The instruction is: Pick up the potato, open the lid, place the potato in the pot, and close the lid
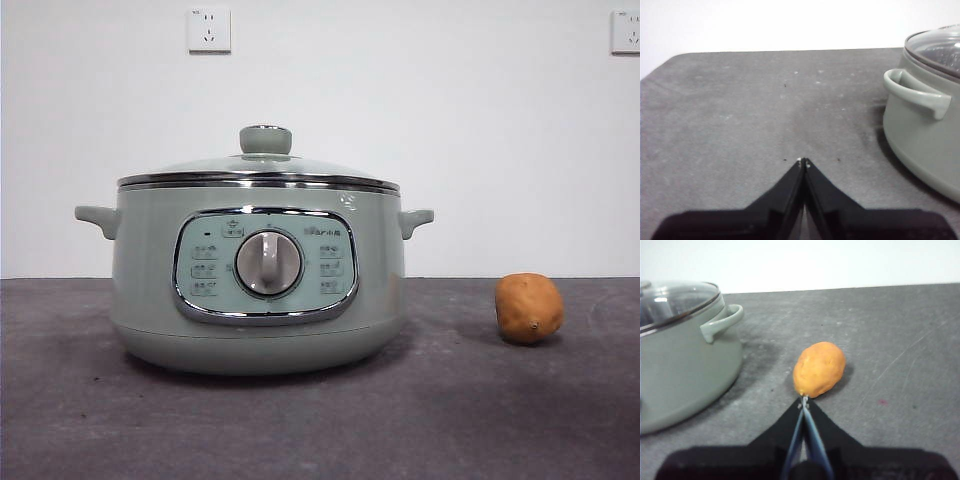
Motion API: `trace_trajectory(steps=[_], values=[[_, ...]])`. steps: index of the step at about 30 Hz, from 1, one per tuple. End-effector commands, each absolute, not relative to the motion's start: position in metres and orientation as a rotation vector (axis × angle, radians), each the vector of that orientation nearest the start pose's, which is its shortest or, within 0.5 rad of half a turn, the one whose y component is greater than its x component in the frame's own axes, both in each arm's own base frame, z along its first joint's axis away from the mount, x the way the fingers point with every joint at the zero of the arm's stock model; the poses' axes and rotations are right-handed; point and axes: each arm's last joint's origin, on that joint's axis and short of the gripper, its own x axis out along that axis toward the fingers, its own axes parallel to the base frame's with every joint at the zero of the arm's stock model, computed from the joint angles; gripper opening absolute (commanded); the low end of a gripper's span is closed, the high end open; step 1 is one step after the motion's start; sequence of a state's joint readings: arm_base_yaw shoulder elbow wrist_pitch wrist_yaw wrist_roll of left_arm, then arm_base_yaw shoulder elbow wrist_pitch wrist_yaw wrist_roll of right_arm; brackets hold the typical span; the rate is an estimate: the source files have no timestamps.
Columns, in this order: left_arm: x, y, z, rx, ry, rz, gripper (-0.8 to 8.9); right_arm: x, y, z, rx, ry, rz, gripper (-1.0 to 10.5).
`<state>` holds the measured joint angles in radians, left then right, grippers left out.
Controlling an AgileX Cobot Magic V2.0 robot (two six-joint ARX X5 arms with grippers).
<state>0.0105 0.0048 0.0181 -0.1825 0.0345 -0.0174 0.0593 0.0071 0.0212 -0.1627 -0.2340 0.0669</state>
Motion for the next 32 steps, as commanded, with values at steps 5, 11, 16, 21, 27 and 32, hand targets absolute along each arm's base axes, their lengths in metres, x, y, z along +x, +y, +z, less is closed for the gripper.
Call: trace_trajectory(steps=[5,11,16,21,27,32], values=[[0.096,-0.002,0.148,-0.307,0.189,-0.066,-0.03,0.095,0.012,0.150,0.336,0.208,0.264,0.0],[0.097,-0.002,0.151,-0.324,0.157,-0.076,-0.03,0.095,0.013,0.150,0.385,0.215,0.263,0.0],[0.096,-0.004,0.163,-0.328,0.082,-0.151,-0.06,0.094,0.012,0.157,0.395,0.209,0.262,-0.1],[0.090,-0.004,0.191,-0.336,0.029,-0.175,-0.07,0.093,0.012,0.177,0.407,0.200,0.260,-0.1],[0.082,-0.005,0.236,-0.331,-0.016,-0.187,-0.07,0.094,0.012,0.211,0.410,0.179,0.260,-0.1],[0.087,-0.006,0.271,-0.332,0.026,-0.249,-0.07,0.099,0.013,0.244,0.408,0.162,0.271,-0.1]])
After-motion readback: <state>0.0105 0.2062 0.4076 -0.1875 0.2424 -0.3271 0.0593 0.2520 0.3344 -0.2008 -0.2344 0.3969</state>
